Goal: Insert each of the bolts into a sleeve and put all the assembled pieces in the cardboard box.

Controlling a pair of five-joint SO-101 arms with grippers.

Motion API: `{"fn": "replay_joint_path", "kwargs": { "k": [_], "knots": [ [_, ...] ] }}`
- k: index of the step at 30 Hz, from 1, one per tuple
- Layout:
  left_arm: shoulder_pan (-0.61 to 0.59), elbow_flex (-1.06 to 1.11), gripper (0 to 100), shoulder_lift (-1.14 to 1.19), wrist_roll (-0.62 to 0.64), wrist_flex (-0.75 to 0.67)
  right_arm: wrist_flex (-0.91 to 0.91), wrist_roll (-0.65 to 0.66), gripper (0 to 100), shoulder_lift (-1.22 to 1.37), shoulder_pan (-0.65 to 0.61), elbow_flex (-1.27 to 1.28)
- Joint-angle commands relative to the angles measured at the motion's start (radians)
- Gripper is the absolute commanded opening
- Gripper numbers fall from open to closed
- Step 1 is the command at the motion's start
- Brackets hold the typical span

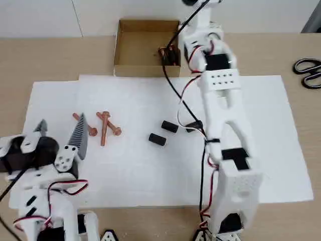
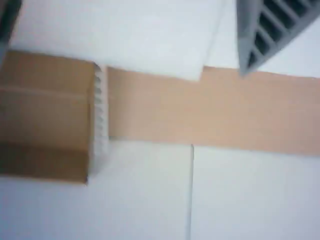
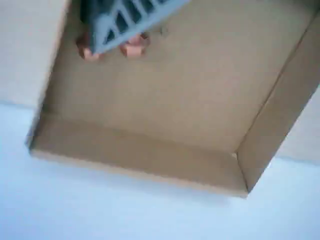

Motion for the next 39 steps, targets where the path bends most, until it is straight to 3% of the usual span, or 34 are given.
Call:
{"fn": "replay_joint_path", "kwargs": {
  "k": [1, 9, 15, 21, 25, 30, 39],
  "knots": [
    [-0.04, -0.047, 29, -0.008, -0.009, 0.002, 0.197, -0.006, 20.2, -0.176, 0.021, -0.043],
    [-0.041, -0.054, 29, 0.031, -0.009, 0.044, 0.645, -0.008, 20.2, -0.378, 0.042, -0.041],
    [-0.043, -0.209, 29, 0.321, -0.009, 0.095, 0.944, -0.006, 20.2, -0.401, 0.044, -0.037],
    [-0.044, -0.412, 29, 0.606, -0.015, 0.215, 0.937, -0.006, 20.2, -0.375, 0.102, 0.086],
    [-0.044, -0.444, 29, 0.638, -0.017, 0.236, 0.9, 0.005, 20.4, -0.288, 0.151, 0.13],
    [-0.044, -0.443, 29, 0.638, -0.049, 0.238, 0.955, 0.256, 20.4, -0.113, 0.064, 0.13],
    [-0.044, -0.443, 29, 0.638, -0.078, 0.25, 0.958, 0.551, 20.4, -0.033, -0.076, 0.127]
  ]
}}
